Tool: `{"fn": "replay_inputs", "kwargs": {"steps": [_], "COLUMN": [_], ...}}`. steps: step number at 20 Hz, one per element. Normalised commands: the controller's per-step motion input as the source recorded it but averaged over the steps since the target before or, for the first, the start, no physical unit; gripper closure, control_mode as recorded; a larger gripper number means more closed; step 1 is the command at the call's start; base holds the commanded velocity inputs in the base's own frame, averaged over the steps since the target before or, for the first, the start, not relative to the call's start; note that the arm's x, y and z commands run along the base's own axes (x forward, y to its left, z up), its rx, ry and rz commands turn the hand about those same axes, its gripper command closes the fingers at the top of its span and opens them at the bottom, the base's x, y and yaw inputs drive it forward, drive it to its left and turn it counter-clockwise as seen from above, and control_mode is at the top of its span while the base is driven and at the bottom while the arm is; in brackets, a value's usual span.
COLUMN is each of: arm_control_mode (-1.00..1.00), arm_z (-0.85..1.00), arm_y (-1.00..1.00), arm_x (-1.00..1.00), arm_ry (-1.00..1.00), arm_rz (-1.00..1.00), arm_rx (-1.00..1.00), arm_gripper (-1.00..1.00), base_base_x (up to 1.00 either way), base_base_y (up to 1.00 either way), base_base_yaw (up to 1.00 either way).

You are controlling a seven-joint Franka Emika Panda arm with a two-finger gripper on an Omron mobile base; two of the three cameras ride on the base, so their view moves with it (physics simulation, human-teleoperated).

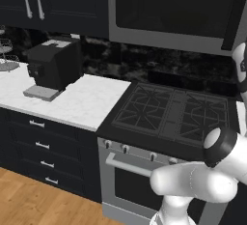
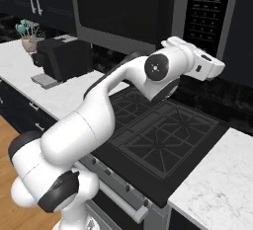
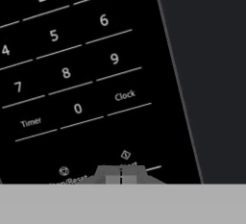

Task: Pick the lime from the sink and place it in the bowl. Then pick the bowl and place it in the microwave. Then close the microwave door and press the start button.

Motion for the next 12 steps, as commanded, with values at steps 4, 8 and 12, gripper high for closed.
{"fn": "replay_inputs", "kwargs": {"steps": [4, 8, 12], "arm_control_mode": [-1.0, -1.0, -1.0], "arm_z": [-0.04, -0.01, 0.0], "arm_y": [-0.21, -0.09, 0.03], "arm_x": [0.47, 0.31, -0.31], "arm_ry": [0.0, 0.0, -0.1], "arm_rz": [0.03, 0.03, 0.0], "arm_rx": [0.0, 0.0, 0.0], "arm_gripper": [1.0, 1.0, 1.0], "base_base_x": [0.0, 0.0, 0.0], "base_base_y": [0.0, 0.0, 0.0], "base_base_yaw": [0.0, 0.0, 0.0]}}
